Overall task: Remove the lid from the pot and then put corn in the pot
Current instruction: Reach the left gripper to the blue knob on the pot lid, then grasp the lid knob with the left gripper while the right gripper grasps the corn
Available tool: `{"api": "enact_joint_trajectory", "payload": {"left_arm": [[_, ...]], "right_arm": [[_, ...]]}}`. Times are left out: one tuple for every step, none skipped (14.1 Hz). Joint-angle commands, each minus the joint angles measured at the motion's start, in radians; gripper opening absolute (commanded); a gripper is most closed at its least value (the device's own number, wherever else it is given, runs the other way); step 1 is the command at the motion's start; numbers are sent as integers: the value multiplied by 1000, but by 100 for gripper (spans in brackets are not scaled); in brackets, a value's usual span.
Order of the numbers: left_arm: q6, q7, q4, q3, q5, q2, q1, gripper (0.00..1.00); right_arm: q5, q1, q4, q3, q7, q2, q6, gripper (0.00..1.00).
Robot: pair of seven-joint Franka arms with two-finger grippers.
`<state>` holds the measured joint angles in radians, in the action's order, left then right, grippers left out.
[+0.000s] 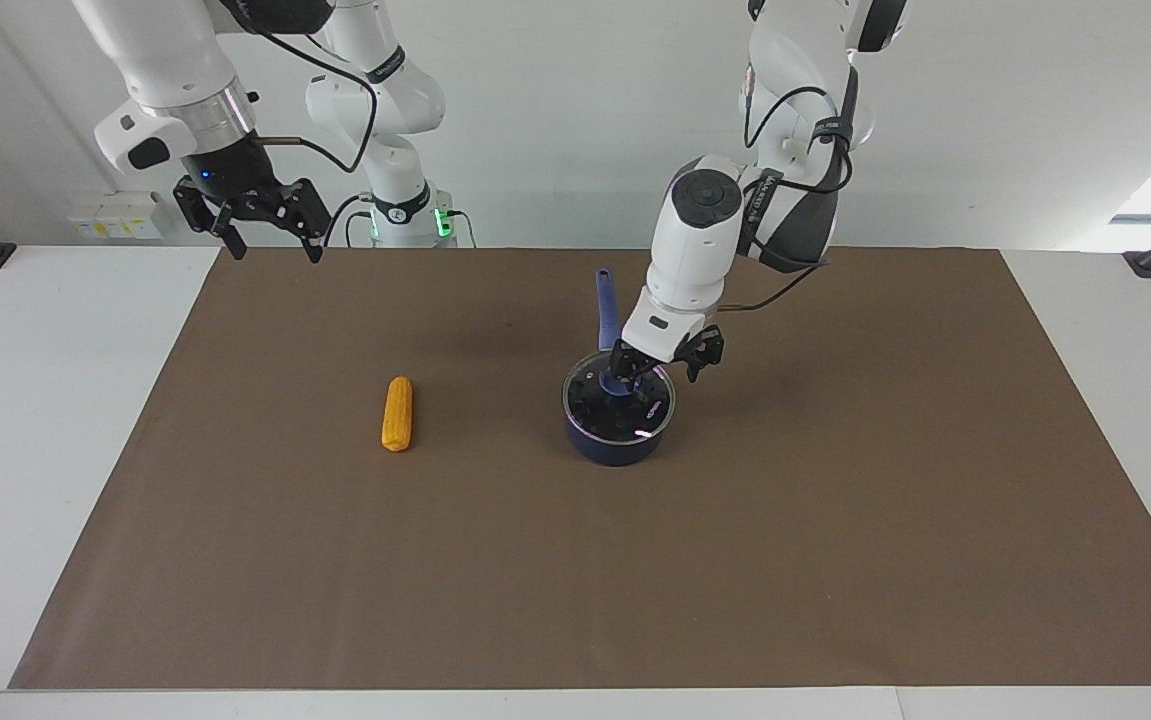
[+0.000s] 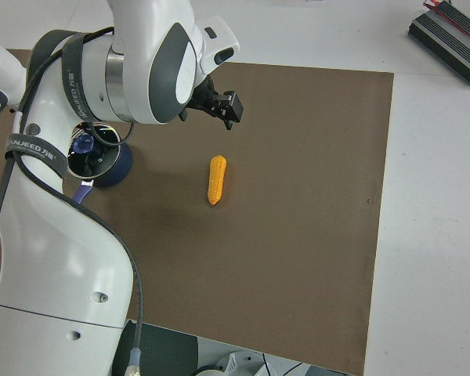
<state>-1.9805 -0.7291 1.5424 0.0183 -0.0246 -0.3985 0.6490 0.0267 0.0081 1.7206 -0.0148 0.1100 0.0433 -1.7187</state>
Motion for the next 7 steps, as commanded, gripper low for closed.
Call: {"api": "enact_joint_trajectory", "payload": {"left_arm": [[34, -15, -51, 19, 29, -29, 18, 100], [37, -15, -50, 19, 29, -29, 20, 100], [32, -15, -50, 19, 32, -28, 18, 100], [25, -15, -41, 17, 29, -26, 21, 100], [28, -15, -33, 17, 29, -26, 21, 100], [29, -15, -31, 17, 29, -25, 23, 100], [31, -15, -27, 17, 29, -22, 32, 100]], "right_arm": [[4, -5, 91, -8, 2, -19, -119, 100], [4, 7, 106, -7, 2, -40, -151, 100], [4, 12, 109, -7, 2, -69, -179, 100], [4, 13, 109, -7, -3, -109, -209, 100], [2, 18, 111, -8, -4, -140, -246, 100], [4, 38, 116, -7, -3, -164, -272, 100], [4, 42, 128, -7, -1, -177, -312, 100]]}}
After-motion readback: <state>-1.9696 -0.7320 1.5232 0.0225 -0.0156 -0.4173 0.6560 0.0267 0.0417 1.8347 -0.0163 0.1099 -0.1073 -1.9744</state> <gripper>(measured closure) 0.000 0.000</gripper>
